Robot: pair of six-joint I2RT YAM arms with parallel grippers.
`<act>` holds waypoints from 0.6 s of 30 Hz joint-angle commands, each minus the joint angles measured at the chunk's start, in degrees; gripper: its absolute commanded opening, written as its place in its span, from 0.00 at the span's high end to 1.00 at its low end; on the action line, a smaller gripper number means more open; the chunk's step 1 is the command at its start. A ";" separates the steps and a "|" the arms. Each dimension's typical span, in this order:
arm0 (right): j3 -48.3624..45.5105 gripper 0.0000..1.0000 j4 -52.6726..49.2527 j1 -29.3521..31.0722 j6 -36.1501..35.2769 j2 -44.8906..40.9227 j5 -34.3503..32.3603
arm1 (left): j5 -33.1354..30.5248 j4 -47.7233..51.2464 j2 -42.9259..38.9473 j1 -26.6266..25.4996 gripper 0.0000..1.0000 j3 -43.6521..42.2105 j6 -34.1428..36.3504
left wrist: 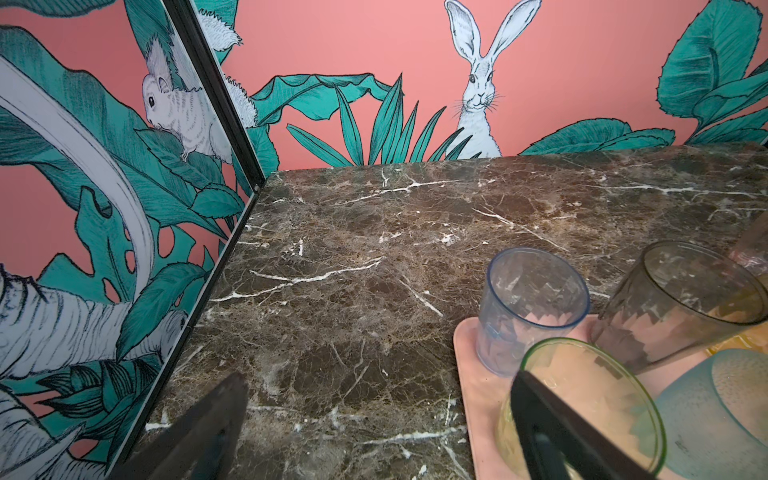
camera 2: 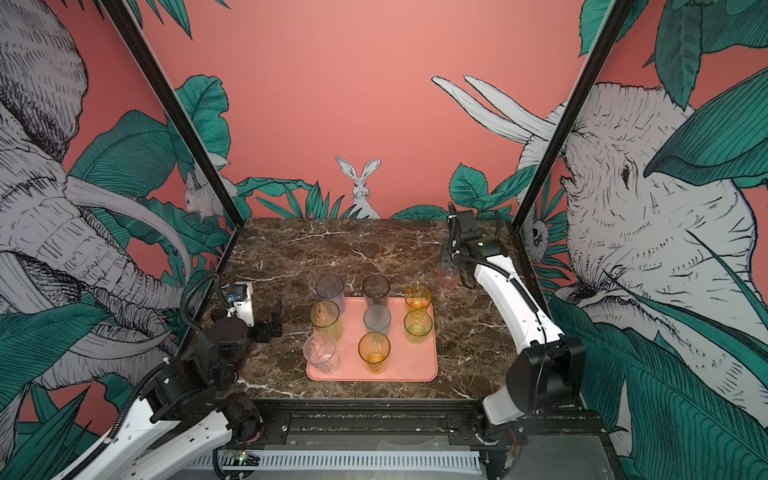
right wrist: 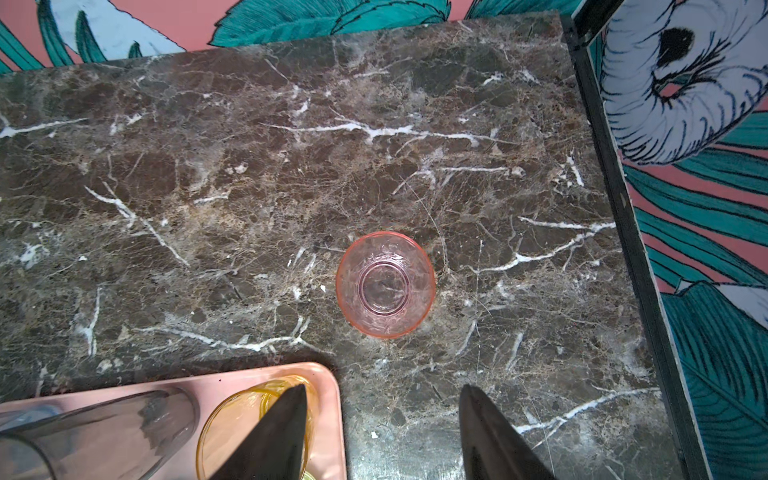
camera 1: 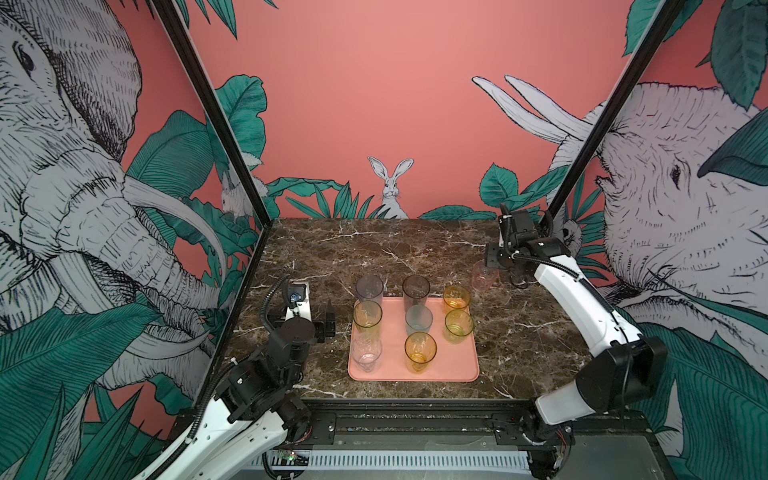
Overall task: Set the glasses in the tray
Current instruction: 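Open the right gripper, raise it and move over the pink cup beyond the tray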
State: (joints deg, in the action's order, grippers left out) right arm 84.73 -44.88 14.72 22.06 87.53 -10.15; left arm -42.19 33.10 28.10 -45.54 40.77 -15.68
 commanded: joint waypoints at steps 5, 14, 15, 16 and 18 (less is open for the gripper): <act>2.94 0.38 0.17 -3.47 1.05 3.77 2.97 | -1.40 0.21 0.44 0.25 0.01 -0.26 0.02; 3.25 0.37 0.19 -7.70 1.31 8.42 5.91 | -1.79 0.54 0.38 0.27 0.01 -0.66 0.03; 3.25 0.37 0.16 -8.06 1.38 8.61 6.17 | -1.84 0.55 0.25 0.28 0.01 -0.61 0.03; 3.34 0.37 0.18 -8.50 1.40 8.95 6.71 | -1.93 0.51 0.29 0.27 0.01 -0.61 0.04; 3.50 0.36 0.00 -9.11 1.40 9.57 7.29 | -1.93 0.56 0.21 0.23 0.01 -0.56 0.04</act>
State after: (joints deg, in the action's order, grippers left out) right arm 86.63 -44.82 6.33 22.87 96.42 -4.23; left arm -42.89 33.10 28.47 -45.54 40.77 -15.44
